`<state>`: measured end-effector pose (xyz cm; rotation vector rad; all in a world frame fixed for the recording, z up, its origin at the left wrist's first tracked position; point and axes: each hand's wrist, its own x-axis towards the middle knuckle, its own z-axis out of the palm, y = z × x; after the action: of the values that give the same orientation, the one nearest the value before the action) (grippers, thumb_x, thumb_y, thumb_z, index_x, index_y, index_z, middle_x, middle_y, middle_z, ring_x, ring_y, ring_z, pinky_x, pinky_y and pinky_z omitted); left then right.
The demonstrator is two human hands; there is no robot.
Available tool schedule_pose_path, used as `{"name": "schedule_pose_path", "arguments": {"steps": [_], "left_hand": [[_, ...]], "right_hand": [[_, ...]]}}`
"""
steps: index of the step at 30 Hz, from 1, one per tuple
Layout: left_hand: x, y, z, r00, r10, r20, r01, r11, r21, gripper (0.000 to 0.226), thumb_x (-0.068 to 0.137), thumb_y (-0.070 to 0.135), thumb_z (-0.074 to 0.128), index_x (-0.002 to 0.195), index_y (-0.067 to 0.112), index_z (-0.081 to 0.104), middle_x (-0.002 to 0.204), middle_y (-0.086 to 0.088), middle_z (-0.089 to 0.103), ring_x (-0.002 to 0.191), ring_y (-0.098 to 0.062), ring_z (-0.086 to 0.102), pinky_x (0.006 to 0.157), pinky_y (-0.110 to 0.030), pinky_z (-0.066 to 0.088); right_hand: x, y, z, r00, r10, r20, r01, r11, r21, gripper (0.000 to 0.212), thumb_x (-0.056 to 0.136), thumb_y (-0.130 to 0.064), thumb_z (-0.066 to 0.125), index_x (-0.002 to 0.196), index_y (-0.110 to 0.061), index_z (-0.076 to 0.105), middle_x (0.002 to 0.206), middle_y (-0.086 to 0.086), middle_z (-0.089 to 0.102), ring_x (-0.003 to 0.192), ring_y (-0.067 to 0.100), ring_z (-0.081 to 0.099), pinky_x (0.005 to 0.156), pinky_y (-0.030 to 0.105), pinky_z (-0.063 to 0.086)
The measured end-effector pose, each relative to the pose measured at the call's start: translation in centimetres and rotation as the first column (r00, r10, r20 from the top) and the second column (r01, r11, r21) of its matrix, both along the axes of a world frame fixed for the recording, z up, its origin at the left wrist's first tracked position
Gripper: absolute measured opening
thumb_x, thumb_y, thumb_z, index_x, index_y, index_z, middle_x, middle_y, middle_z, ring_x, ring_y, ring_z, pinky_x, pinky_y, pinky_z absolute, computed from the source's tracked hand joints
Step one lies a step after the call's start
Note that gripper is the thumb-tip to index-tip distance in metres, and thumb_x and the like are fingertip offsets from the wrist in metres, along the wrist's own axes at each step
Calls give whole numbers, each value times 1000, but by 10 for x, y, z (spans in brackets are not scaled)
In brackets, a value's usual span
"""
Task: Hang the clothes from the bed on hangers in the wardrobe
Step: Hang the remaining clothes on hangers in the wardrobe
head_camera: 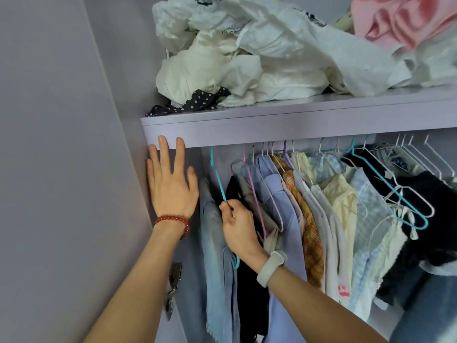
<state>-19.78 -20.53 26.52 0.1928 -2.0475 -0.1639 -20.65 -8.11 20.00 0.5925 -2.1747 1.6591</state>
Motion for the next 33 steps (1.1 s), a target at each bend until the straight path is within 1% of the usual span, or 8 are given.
{"name": "schedule_pose_path", "arguments": {"steps": [5, 9, 15, 19, 22, 25, 28, 33], "left_hand": [[-2, 0, -1, 1000, 22, -16, -22, 1000, -7, 57, 88, 26, 33, 144, 14, 27, 151, -19, 19, 138, -40, 17, 111, -43, 12], [-4, -1, -1, 999, 37, -21, -37, 999, -1, 57, 88, 21, 40, 144, 14, 28, 151, -19, 18, 138, -39, 17, 111, -42, 11], [-4, 0, -2, 998, 55, 7, -55, 998, 7, 60, 88, 21, 40, 145, 15, 24, 152, -18, 17, 138, -39, 16, 112, -42, 11], [2, 5, -1, 995, 64, 72, -66, 997, 31, 65, 85, 22, 42, 146, 16, 20, 153, -15, 14, 140, -36, 14, 112, -42, 9], [12, 19, -15, 988, 6, 151, -25, 992, 125, 61, 90, 22, 42, 146, 17, 20, 155, -11, 8, 142, -29, 7, 113, -45, 8], [29, 39, -43, 969, -85, 231, 31, 973, 229, 57, 92, 19, 46, 145, 19, 24, 155, -7, 8, 143, -25, 2, 112, -51, 9], [47, 61, -70, 956, -144, 254, 97, 977, 189, 52, 89, 21, 43, 140, 15, 37, 151, -12, 24, 140, -32, 16, 108, -56, 14], [76, 116, -121, 892, -270, 363, 239, 962, 131, 51, 85, 28, 35, 131, 13, 49, 137, -16, 46, 129, -37, 38, 101, -62, 23]], "right_hand": [[-53, -6, 13, 992, -115, 42, 116, 993, -26, 25, 93, -8, 42, 70, 0, 50, 59, 9, 49, 59, 27, 48, 57, 32, 35], [-83, -4, 4, 943, -291, 161, 275, 955, 115, 26, 95, -16, 38, 94, 3, 55, 95, 29, 63, 89, 43, 58, 73, 42, 45], [-81, -1, -10, 916, -368, 160, 303, 896, 324, 31, 97, -23, 32, 107, 1, 50, 103, 25, 63, 94, 40, 60, 75, 41, 46], [-73, 10, -10, 932, -335, 136, 275, 902, 333, 32, 98, -22, 32, 108, 2, 50, 103, 26, 62, 94, 41, 60, 73, 40, 46], [-64, 27, -13, 955, -274, 113, 212, 899, 384, 33, 98, -18, 32, 123, -2, 45, 110, 25, 60, 98, 40, 58, 72, 36, 44], [-44, 52, -25, 978, -208, -35, 208, 924, 322, 42, 93, -11, 40, 135, -3, 38, 125, 21, 53, 112, 36, 52, 87, 35, 43], [-8, 86, -36, 968, -160, -191, 213, 930, 300, 42, 92, -7, 42, 134, -2, 41, 136, 18, 46, 125, 30, 43, 98, 26, 35], [54, 169, -80, 884, -250, -394, 423, 788, 447, 49, 97, -25, 20, 124, -3, 53, 131, 17, 52, 122, 32, 47, 101, 46, 40]]}}
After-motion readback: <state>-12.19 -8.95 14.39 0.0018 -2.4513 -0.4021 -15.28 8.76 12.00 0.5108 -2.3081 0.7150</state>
